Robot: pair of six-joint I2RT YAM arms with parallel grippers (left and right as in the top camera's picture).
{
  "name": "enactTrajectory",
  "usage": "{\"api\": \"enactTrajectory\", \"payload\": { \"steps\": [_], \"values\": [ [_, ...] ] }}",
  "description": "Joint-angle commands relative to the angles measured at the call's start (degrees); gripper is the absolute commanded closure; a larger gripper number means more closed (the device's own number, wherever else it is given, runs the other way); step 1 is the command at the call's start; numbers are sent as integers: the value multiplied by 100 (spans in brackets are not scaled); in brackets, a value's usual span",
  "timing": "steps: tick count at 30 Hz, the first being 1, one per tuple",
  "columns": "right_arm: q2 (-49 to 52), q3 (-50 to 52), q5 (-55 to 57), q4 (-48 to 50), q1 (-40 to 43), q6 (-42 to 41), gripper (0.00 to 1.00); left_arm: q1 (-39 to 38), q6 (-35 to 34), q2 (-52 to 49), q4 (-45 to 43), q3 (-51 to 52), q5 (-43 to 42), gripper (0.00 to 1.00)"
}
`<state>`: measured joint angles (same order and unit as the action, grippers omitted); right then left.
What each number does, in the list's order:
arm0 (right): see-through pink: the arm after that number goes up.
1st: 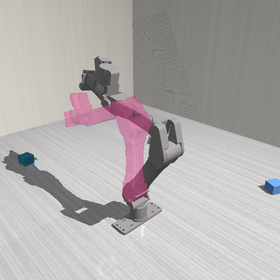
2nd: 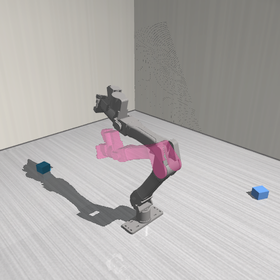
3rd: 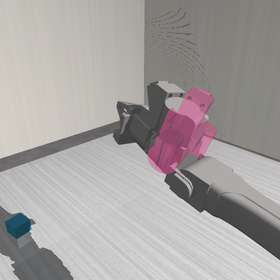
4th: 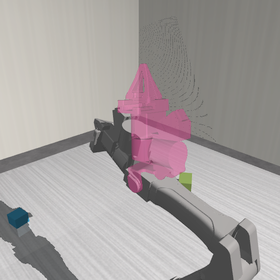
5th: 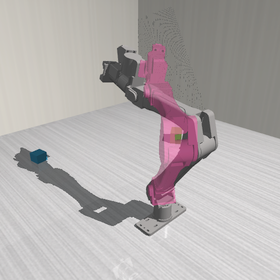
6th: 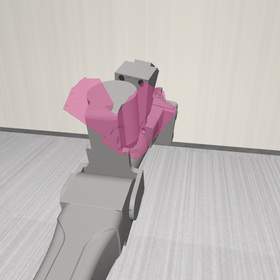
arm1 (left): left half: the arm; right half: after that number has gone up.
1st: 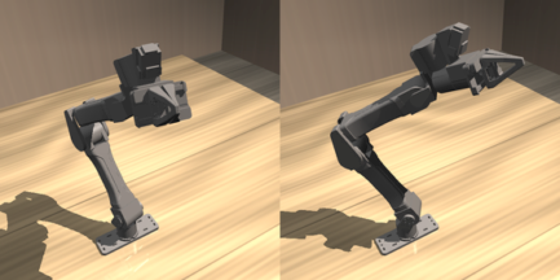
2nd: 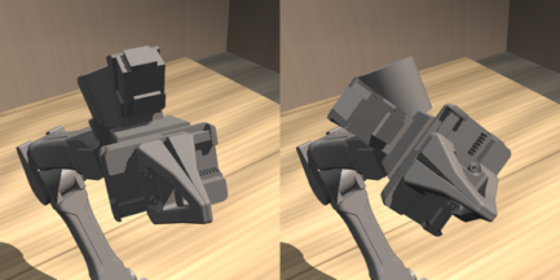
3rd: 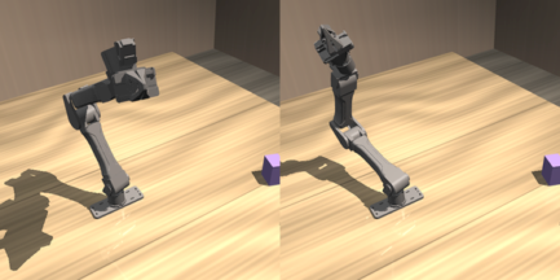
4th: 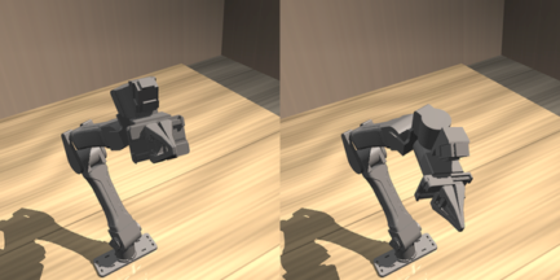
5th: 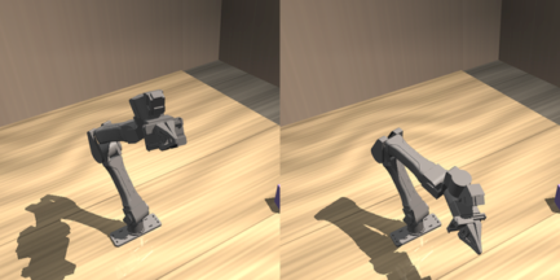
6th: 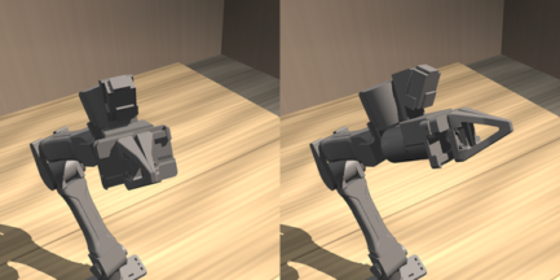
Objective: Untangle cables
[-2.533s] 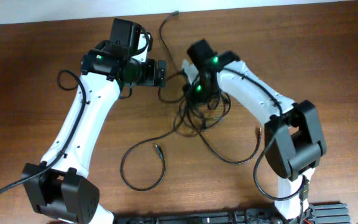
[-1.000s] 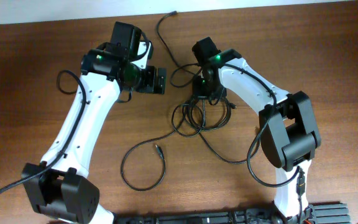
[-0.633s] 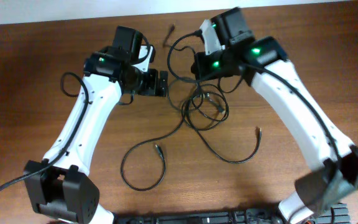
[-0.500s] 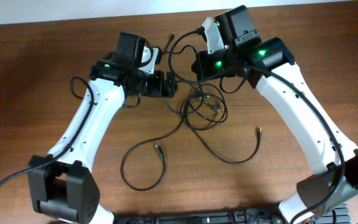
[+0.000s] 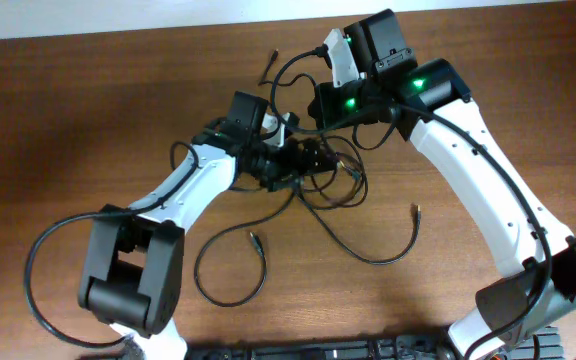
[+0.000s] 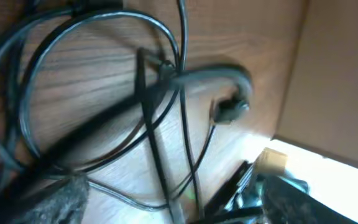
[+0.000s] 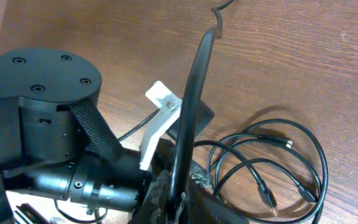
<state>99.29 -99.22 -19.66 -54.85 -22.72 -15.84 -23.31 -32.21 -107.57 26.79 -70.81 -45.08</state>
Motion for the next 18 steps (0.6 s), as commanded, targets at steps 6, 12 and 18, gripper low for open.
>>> {"api": "enactTrajectory", "payload": {
  "steps": [6,12,18],
  "values": [
    [-55,-13,-55,24,151,31,96,201,-229,-103,-15,-31,793,5],
    [-76,-11,-48,177,723,-1156,96,1423,-155,83,203,-219,-472,1],
    [-59,-11,105,439,817,-1779,96,894,619,638,1158,-216,289,0]
  ]
}}
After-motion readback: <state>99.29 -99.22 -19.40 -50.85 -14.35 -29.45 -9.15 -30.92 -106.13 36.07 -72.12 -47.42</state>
